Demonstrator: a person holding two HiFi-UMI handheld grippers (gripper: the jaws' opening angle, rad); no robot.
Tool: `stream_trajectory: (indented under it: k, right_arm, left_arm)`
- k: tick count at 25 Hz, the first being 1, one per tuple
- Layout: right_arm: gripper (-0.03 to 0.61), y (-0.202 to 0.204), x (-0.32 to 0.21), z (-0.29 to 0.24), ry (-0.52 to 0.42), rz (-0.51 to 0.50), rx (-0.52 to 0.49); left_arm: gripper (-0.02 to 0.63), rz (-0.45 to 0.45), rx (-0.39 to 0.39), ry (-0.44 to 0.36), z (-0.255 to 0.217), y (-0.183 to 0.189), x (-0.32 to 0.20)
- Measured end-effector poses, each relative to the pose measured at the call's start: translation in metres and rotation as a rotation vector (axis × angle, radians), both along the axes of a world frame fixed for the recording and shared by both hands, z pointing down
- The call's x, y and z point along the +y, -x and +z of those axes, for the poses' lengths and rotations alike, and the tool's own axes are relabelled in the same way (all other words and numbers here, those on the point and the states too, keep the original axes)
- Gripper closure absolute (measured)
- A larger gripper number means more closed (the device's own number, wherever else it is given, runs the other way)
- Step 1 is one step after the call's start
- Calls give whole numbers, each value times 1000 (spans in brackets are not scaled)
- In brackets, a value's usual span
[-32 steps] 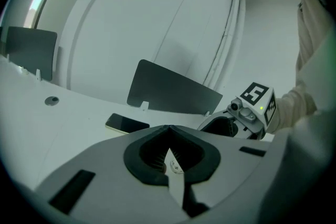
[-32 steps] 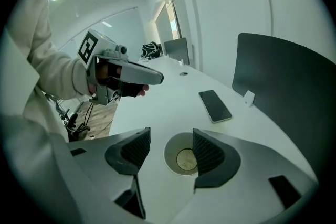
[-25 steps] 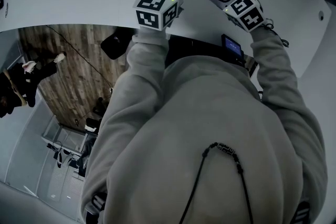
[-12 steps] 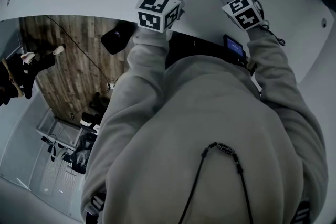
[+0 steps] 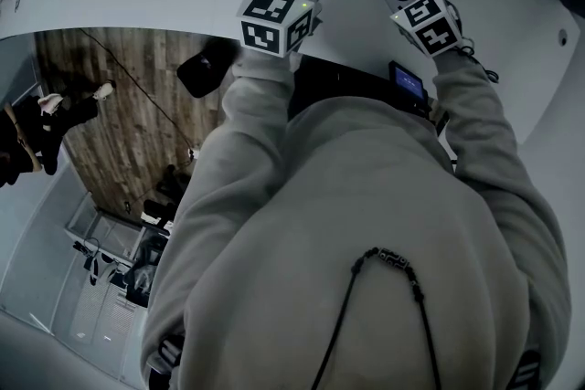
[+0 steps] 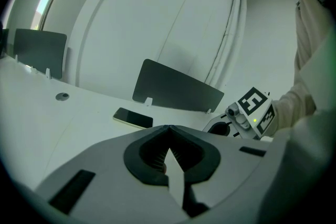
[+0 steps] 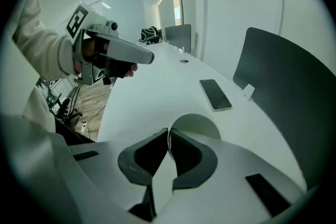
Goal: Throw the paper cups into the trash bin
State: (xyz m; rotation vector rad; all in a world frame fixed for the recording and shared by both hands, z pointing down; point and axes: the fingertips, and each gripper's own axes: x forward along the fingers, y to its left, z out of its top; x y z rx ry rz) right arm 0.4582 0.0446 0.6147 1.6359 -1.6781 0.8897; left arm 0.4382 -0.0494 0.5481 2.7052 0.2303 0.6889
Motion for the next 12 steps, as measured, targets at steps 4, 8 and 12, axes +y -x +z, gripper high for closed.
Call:
stream_trajectory:
  k: [4,8,12]
  right_arm:
    - [540,-3,-3,-16,-33,41,4]
    - [540,-19,-11,-53,-80,73,31]
    - [540,-11,-13,-78,-132,101,47]
  left_arm:
    - [618,13,14,-12,-10,5,-2]
    - [618,16,48,-41,-40,1,-10]
    - [618,5,91,-57,-57,19,-15]
